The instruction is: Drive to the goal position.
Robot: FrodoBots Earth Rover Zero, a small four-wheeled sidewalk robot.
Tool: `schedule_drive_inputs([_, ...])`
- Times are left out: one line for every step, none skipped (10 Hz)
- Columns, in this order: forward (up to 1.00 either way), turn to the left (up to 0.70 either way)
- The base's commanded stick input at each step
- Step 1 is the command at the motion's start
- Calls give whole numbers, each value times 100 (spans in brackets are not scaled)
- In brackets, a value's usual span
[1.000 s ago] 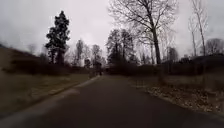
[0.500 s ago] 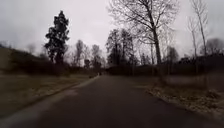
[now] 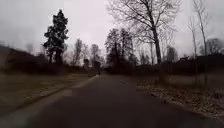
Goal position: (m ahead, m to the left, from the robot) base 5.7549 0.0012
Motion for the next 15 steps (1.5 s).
schedule_drive_inputs([45,17])
schedule_drive_inputs([45,27])
schedule_drive_inputs([45,24])
schedule_drive_inputs([45,7])
schedule_drive_inputs([45,0])
schedule_drive_inputs([45,0])
schedule_drive_inputs([45,0])
schedule_drive_inputs([45,0])
schedule_drive_inputs([45,0])
schedule_drive_inputs([45,0])
schedule_drive_inputs([45,0])
schedule_drive_inputs([45,0])
schedule_drive_inputs([45,0])
schedule_drive_inputs([45,0])
schedule_drive_inputs([45,0])
